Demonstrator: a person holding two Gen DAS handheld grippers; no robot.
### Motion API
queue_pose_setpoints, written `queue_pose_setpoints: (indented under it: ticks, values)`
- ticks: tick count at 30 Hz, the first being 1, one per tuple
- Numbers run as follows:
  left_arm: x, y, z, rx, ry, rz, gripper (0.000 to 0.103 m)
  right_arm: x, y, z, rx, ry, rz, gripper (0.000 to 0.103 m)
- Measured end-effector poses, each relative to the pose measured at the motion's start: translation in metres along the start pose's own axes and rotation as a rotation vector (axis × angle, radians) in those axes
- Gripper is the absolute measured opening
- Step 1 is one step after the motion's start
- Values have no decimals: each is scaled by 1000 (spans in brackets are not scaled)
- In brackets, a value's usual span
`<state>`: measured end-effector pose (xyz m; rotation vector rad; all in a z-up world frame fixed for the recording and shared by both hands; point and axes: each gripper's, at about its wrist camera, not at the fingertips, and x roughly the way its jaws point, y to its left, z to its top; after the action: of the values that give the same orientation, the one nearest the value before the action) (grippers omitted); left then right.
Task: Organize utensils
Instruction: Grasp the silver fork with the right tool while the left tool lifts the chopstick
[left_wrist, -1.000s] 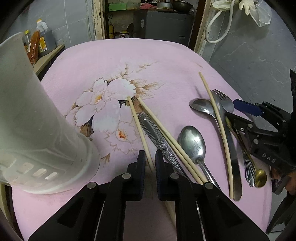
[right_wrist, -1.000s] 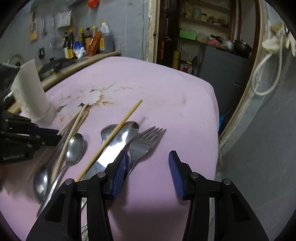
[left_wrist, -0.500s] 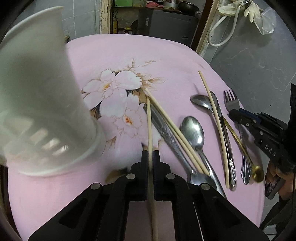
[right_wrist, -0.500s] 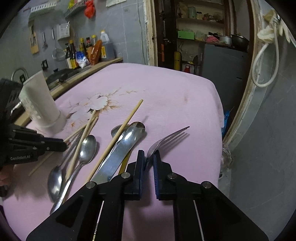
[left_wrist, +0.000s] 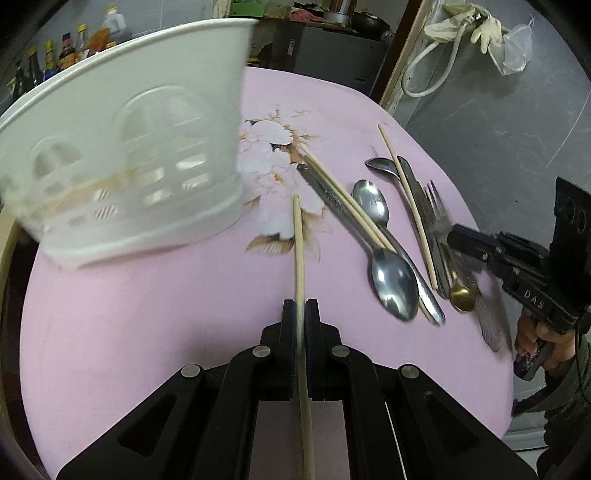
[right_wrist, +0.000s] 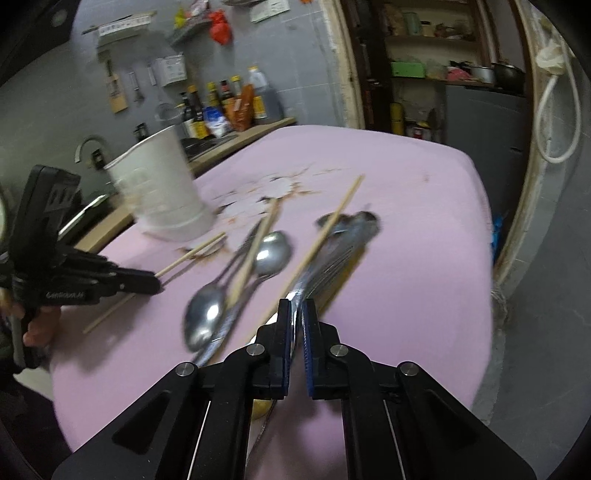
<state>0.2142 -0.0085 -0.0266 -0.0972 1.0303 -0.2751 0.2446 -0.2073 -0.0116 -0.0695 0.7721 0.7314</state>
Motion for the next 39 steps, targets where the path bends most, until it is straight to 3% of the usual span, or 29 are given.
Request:
queue_pose_setpoints:
  ticks: [5,12,13,14,16,22,28,39]
  values:
    - [-12,15,-8,-51,-19,-38,3,-2,16,-10,-17,29,86,4]
    - [-23,27,-12,-62,-23,-54,3,-6,16,-18,-20,34,58,5]
    - [-23,27,-12,-55,-22,-43,3,-7,17,-17,-26,24,47,9]
    - [-23,26,-12,-46,-19,-35,3,-6,19,-14,-36,15,24,24]
    - [-22,25,-13,-35,-10,-35,4,-8,21,-9,-54,-8,-11,43]
    - [-13,16,-1,33,45,-8,7,11,21,8,-92,12,-136,44]
    - [-2,9,11,128,112,47,11,33,9,26,-64,69,-168,43]
    - [3,11,14,104,140,49,9,43,17,30,-65,82,-248,24]
